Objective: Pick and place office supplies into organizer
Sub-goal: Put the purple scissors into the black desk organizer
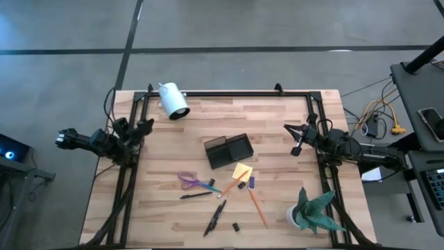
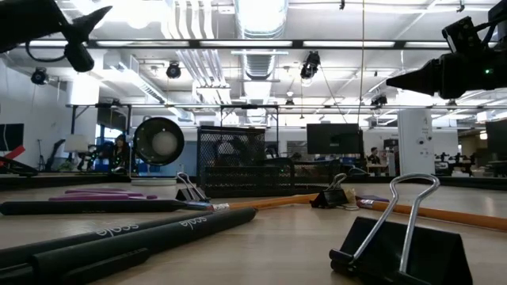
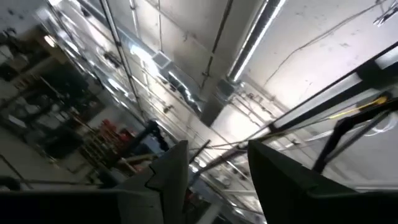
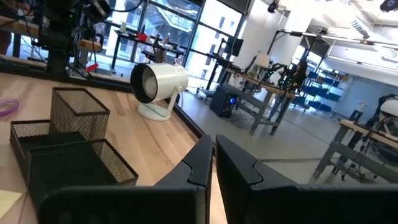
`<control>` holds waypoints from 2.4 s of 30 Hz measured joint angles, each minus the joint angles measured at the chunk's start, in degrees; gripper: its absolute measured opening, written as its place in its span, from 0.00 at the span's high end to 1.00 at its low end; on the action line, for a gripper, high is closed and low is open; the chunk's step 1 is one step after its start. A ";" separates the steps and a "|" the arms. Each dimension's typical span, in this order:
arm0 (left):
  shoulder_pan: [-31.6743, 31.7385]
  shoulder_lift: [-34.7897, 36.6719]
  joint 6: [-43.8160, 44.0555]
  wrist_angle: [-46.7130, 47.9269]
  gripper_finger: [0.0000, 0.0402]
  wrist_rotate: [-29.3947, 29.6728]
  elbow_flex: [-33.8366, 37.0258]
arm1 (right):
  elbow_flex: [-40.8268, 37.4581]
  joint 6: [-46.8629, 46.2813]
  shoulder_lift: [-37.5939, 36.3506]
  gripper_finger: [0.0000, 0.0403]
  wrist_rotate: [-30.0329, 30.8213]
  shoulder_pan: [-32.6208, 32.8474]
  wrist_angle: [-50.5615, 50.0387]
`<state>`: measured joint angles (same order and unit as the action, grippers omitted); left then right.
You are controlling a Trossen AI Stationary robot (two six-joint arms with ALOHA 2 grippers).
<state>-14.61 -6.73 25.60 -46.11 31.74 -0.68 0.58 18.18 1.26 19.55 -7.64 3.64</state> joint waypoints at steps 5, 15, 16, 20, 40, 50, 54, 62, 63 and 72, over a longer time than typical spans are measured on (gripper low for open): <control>0.00 -0.21 -1.21 -0.06 0.63 0.92 0.08 | 0.00 -0.05 0.00 0.97 0.05 0.00 0.00; 0.00 -3.62 -3.25 -0.18 0.63 11.70 -0.73 | -0.01 21.11 0.09 0.97 3.39 -0.26 0.03; 0.00 -4.24 -2.23 -0.41 0.63 11.72 -1.03 | -0.02 21.97 0.08 0.97 3.40 -0.28 0.01; 0.00 -7.47 -0.52 -1.53 0.63 11.78 -2.65 | -0.02 19.96 0.09 0.97 3.39 -0.28 0.00; -0.02 -45.20 15.49 -6.77 0.63 6.60 -21.85 | -0.02 -46.03 0.76 0.97 -6.41 -0.30 18.19; -0.04 -58.64 26.81 -7.46 0.63 4.79 -25.03 | -0.07 -75.35 5.40 0.97 -11.01 -0.24 17.28; -0.01 -58.58 26.95 -7.24 0.63 3.06 -24.72 | 0.05 -69.85 8.84 0.97 -14.31 -0.17 30.17; 0.00 -53.75 23.53 -7.42 0.63 -0.36 -22.40 | 6.64 -72.79 25.01 0.97 -8.48 -0.13 29.56; 0.00 -53.20 21.92 -7.45 0.63 -0.98 -22.41 | 8.82 -73.11 28.44 0.97 -9.37 -0.11 29.69; -0.30 -47.58 11.06 13.17 0.63 -11.79 -23.42 | 29.87 -70.19 56.04 0.97 -25.97 0.28 6.77</control>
<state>-14.91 -54.31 36.65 -32.93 19.95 -24.10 30.45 -52.01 57.30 -6.42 -7.36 10.41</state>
